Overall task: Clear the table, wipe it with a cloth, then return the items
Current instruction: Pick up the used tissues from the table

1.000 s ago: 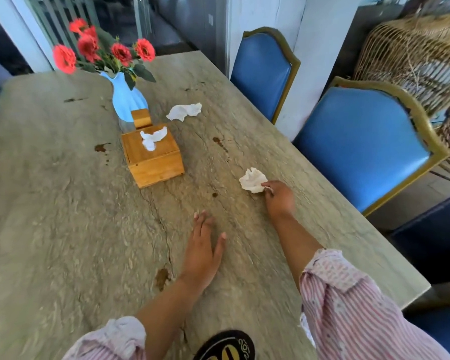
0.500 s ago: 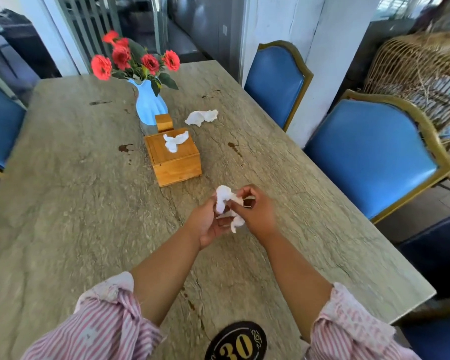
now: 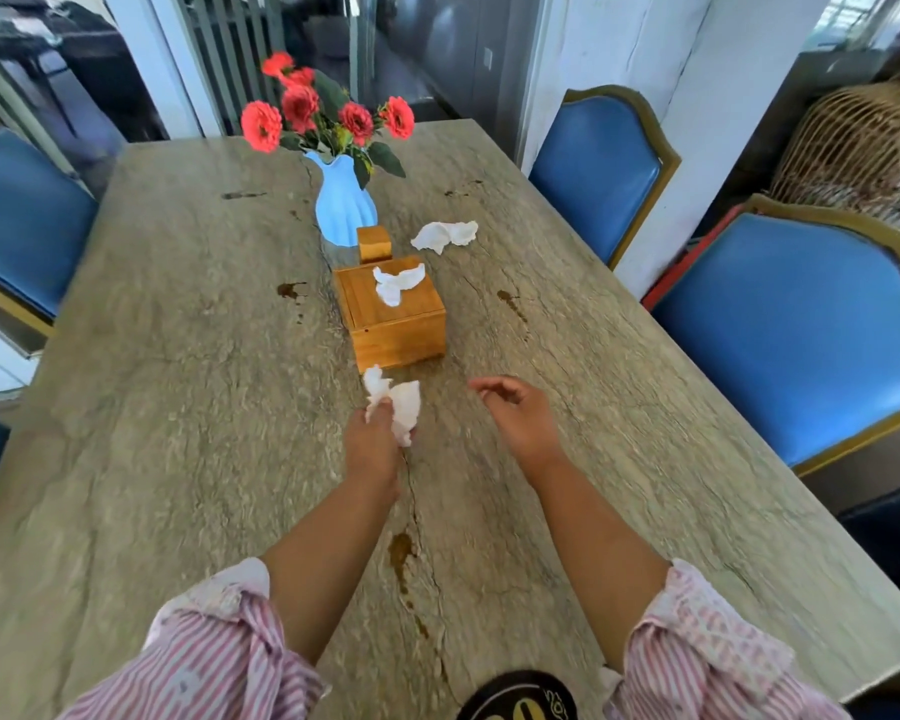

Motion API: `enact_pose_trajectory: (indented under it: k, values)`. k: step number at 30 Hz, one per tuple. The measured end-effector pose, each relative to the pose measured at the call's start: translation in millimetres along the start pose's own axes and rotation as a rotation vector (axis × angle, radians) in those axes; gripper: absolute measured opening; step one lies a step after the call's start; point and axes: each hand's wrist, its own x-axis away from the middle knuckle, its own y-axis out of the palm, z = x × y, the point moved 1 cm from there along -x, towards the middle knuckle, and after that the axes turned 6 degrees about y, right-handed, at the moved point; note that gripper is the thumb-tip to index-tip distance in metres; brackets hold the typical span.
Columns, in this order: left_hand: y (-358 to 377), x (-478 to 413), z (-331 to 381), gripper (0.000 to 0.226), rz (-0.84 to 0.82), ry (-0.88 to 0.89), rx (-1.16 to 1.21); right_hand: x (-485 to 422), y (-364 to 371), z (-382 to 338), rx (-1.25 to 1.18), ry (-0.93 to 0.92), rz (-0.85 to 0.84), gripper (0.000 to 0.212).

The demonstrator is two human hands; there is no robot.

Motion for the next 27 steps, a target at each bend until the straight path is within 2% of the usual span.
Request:
enact_pose_trajectory:
  k: [5,11,22,27]
  values:
    - [-31,-34,21,0.037,0.276,0.184,-0.066,-50,8,-8,0.015,-0.036,0.143,0.019]
    - [-51,-99,42,0.042,0.331,0.351,-0.169,-128,35,-28,0.131,-0.095,0.247,0.021]
    - [-35,-169,53,0.039,0.384,0.554,-0.220,-260,77,-50,0.438,-0.165,0.203,0.035]
    - [-34,-175,49,0.037,0.409,0.584,-0.234,-304,94,-50,0.634,-0.176,0.013,0.058]
